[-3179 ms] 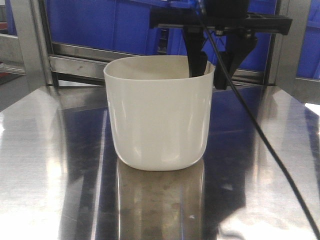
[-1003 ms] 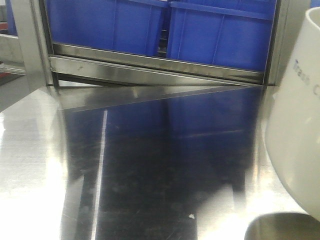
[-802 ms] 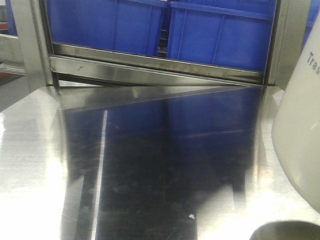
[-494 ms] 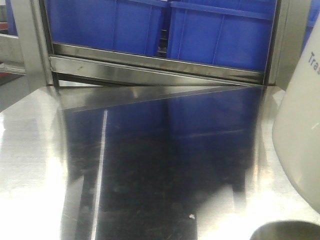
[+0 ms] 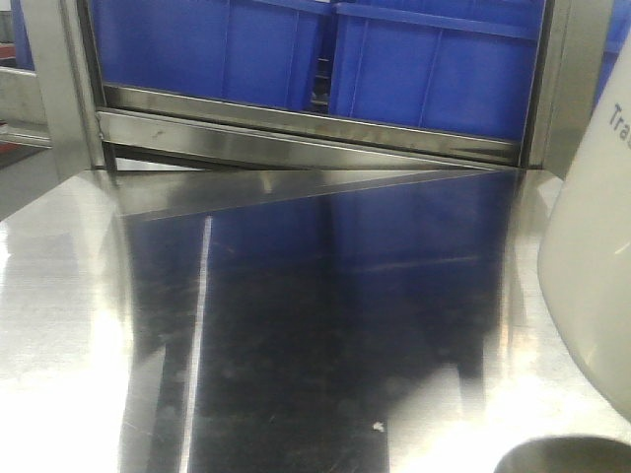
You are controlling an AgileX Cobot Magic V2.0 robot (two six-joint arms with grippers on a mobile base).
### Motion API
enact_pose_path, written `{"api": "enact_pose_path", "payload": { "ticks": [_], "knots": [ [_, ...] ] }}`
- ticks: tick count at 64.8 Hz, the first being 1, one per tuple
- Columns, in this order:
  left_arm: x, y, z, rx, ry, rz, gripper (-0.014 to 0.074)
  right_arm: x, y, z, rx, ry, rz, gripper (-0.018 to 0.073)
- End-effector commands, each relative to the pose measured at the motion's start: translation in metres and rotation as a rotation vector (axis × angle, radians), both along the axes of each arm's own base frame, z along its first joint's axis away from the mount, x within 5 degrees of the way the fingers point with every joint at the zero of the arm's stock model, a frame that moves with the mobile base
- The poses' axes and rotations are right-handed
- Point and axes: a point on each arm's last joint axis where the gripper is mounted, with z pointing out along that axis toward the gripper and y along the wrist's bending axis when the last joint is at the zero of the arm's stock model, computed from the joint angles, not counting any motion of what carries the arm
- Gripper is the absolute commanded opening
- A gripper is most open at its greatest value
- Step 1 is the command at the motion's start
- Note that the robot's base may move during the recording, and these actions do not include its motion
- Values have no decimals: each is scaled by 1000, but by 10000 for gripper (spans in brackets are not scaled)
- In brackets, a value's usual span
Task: Move white bin to right shelf second layer
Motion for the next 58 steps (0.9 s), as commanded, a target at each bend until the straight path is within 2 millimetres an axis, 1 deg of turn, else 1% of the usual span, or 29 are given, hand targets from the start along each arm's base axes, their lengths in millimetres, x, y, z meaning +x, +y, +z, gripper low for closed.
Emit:
{"api": "enact_pose_path", "payload": {
  "ticks": [1, 58],
  "knots": [
    [0, 0, -4, -11, -64, 3, 85, 3, -1, 11, 16, -76, -3, 69],
    [0, 0, -4, -11, -64, 3, 85, 3, -1, 11, 16, -76, -3, 69]
  ]
}}
